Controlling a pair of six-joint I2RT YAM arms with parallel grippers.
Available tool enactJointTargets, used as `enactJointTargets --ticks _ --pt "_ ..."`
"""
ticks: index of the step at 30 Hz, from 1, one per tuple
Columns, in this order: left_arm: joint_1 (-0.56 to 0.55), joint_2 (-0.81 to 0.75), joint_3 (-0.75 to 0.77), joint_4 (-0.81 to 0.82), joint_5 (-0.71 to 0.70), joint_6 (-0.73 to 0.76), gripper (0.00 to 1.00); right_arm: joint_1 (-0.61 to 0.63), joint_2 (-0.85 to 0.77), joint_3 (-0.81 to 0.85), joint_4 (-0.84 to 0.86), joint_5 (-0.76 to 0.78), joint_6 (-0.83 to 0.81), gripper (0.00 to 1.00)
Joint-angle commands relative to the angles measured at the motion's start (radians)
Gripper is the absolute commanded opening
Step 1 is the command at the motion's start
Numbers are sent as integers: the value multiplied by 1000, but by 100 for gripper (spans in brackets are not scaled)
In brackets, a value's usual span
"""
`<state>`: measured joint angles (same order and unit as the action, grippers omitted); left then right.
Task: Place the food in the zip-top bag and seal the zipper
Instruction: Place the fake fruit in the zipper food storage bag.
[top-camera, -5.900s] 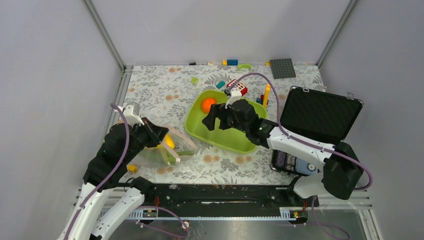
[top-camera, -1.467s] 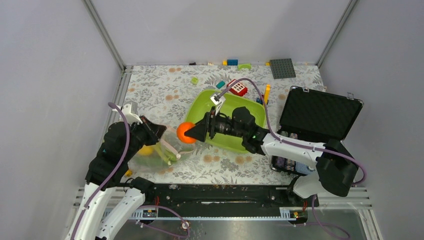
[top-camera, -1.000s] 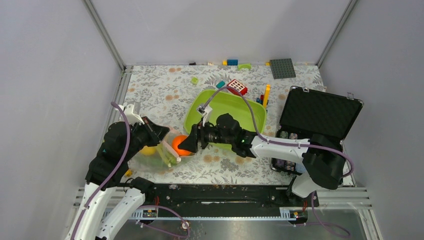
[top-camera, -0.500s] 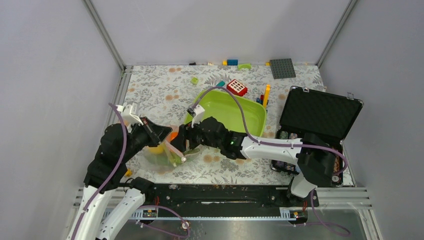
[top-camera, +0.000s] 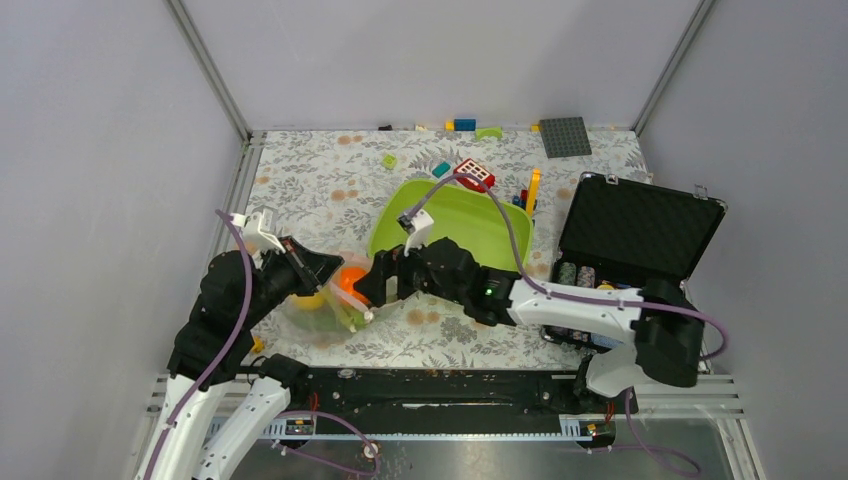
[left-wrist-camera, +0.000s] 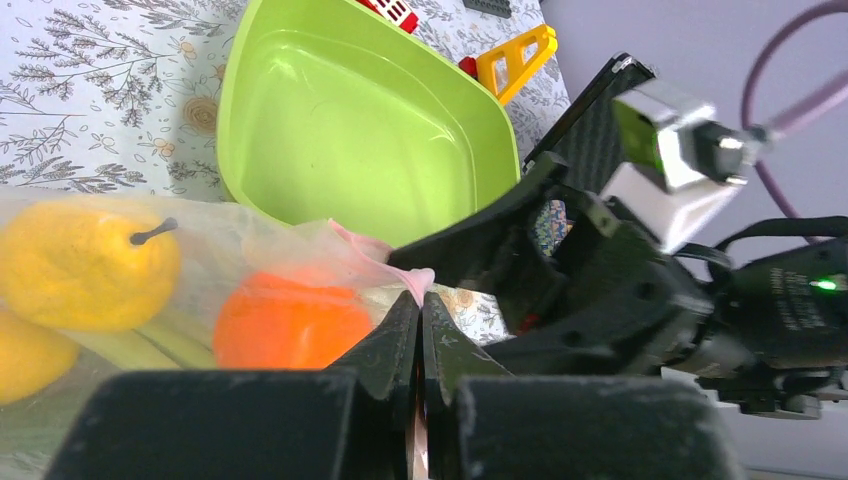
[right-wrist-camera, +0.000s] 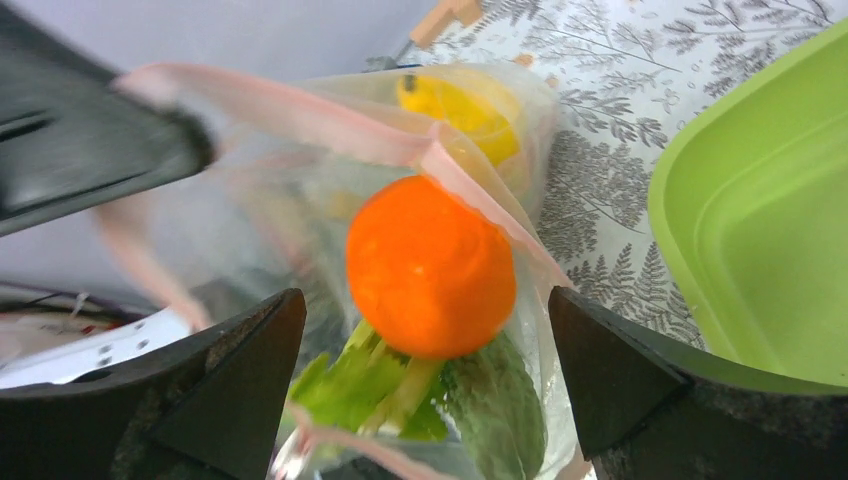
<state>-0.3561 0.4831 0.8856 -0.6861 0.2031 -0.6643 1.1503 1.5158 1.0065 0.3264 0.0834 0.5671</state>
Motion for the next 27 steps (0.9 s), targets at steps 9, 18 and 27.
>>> enactJointTargets --ticks 9,18,27 --pt "3 3 36 91 24 -1 0 3 -350 -215 128 -17 -125 100" --pt "3 -7 12 111 168 17 0 4 -243 -125 -28 -9 -195 92" --pt "4 -22 -18 118 174 3 0 4 -104 8 -175 -103 -218 77"
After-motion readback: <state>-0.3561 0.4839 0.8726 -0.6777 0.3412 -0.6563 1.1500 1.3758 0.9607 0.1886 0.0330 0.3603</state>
